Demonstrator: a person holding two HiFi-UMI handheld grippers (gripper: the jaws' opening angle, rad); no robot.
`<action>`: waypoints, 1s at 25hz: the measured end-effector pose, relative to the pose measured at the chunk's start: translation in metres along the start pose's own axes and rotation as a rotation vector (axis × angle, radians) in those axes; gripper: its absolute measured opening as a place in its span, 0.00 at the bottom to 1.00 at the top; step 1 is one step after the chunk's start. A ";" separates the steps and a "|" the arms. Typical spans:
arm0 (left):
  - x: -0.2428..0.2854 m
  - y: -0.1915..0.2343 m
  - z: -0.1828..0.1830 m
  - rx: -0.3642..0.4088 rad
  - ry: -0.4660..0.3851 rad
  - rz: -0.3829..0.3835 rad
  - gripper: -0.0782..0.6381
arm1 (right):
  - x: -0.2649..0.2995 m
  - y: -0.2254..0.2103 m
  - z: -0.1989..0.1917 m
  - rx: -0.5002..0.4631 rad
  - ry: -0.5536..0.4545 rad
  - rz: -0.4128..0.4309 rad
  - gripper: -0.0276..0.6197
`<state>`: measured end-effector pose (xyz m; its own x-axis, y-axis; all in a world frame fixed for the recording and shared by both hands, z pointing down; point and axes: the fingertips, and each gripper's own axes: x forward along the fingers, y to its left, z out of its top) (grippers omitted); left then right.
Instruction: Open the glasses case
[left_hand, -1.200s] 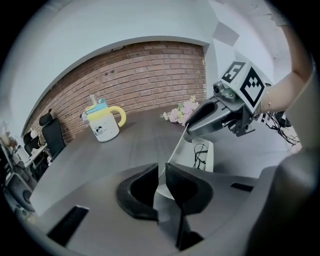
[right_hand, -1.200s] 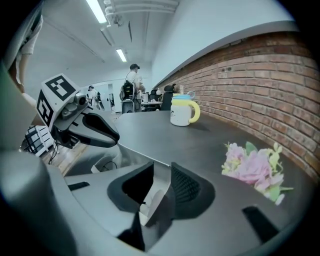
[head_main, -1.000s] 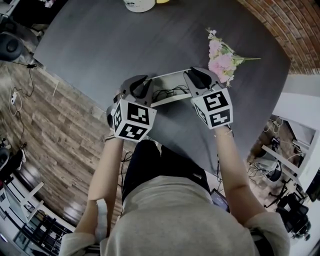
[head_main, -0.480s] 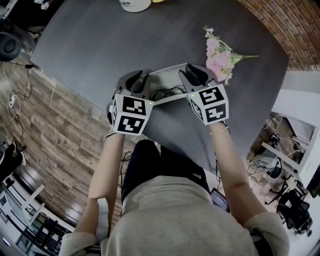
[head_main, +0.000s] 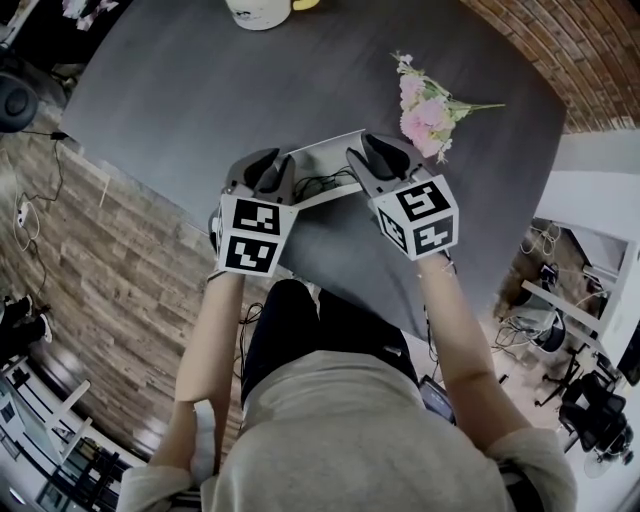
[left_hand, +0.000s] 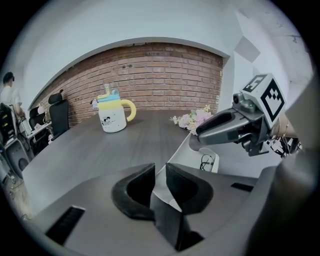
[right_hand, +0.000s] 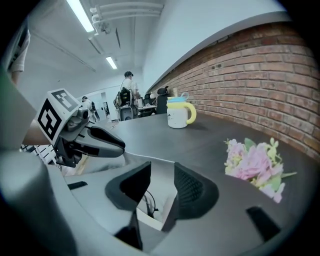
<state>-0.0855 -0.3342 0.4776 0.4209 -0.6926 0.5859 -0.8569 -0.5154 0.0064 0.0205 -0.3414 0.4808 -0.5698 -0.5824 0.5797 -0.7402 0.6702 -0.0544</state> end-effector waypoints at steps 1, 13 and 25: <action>-0.001 -0.002 0.001 0.005 0.000 -0.002 0.19 | -0.004 0.001 0.001 -0.004 -0.005 0.001 0.26; -0.056 -0.020 0.029 -0.110 -0.143 -0.064 0.19 | -0.058 0.035 0.029 0.088 -0.120 0.101 0.15; -0.115 -0.036 0.053 -0.166 -0.259 -0.127 0.16 | -0.111 0.068 0.044 0.128 -0.293 0.076 0.05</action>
<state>-0.0868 -0.2628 0.3672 0.5709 -0.7445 0.3462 -0.8206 -0.5314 0.2104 0.0176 -0.2514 0.3767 -0.6901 -0.6527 0.3126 -0.7196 0.6647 -0.2008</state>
